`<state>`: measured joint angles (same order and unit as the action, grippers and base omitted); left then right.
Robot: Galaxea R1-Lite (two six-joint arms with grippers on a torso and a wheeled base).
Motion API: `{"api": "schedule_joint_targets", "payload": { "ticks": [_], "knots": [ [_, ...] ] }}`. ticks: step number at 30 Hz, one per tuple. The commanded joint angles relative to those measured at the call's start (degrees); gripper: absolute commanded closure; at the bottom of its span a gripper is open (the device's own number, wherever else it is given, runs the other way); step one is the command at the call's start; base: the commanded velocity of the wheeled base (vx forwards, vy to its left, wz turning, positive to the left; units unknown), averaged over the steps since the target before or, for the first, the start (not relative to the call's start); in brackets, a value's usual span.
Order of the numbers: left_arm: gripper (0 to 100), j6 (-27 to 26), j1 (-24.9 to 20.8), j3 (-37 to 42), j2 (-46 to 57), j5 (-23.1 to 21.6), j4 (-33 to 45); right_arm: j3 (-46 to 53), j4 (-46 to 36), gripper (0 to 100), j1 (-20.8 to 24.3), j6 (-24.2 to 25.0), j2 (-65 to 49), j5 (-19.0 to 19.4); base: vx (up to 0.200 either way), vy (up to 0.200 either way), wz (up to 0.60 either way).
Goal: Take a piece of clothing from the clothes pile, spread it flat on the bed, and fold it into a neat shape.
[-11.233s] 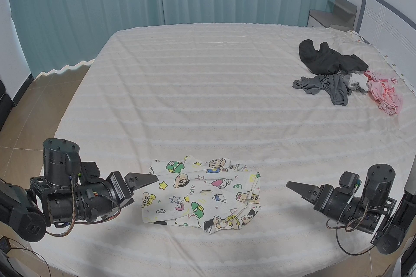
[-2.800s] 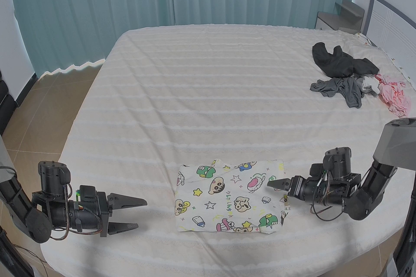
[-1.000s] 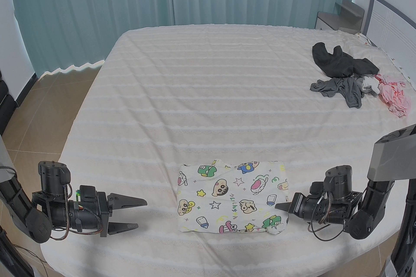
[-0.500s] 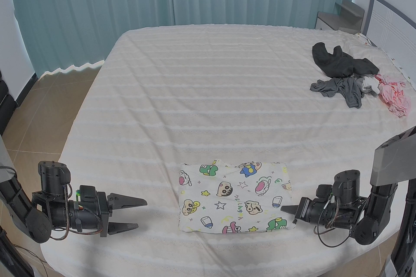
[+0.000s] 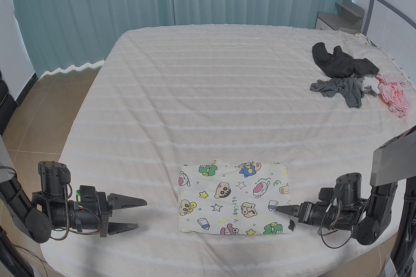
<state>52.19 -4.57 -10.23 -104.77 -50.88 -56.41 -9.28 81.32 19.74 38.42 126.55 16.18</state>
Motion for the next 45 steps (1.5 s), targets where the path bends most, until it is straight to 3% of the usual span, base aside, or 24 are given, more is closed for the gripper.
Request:
{"api": "schedule_joint_targets", "payload": {
  "ticks": [1,5,15,25,26,40,45],
  "knots": [
    [0,0.0,0.0,-0.1,-0.1,0.0,0.0,-2.6,1.0,0,-2.5,0.0,-0.6,0.0,0.0,0.0,0.0],
    [0,0.0,0.0,-0.1,0.0,0.0,0.0,-7.1,-0.3,0,-4.3,0.0,-1.7,0.0,0.0,0.0,0.0],
    [0,-0.1,0.0,-0.1,-0.1,0.0,0.0,-30.1,-22.5,0,-5.5,0.0,-0.8,0.0,0.0,0.0,0.0],
    [0,0.0,-0.1,-0.1,-0.1,0.0,0.0,-40.5,-31.2,0,-5.1,-0.3,4.4,0.2,0.0,0.0,0.0],
    [0,-0.1,-0.1,-0.1,-0.1,0.0,0.0,-40.8,-31.8,100,-5.1,-0.3,4.5,0.2,0.0,0.0,0.0],
    [0,-0.1,-0.2,0.1,-0.4,0.0,0.0,-40.4,-32.1,100,-7.3,-0.4,3.7,-0.2,0.0,0.0,0.0],
    [0,-0.1,-0.2,0.1,-0.4,0.0,0.0,-38.6,-28.7,100,-8.2,-0.3,2.7,-0.2,0.0,0.0,0.0]
  ]
}}
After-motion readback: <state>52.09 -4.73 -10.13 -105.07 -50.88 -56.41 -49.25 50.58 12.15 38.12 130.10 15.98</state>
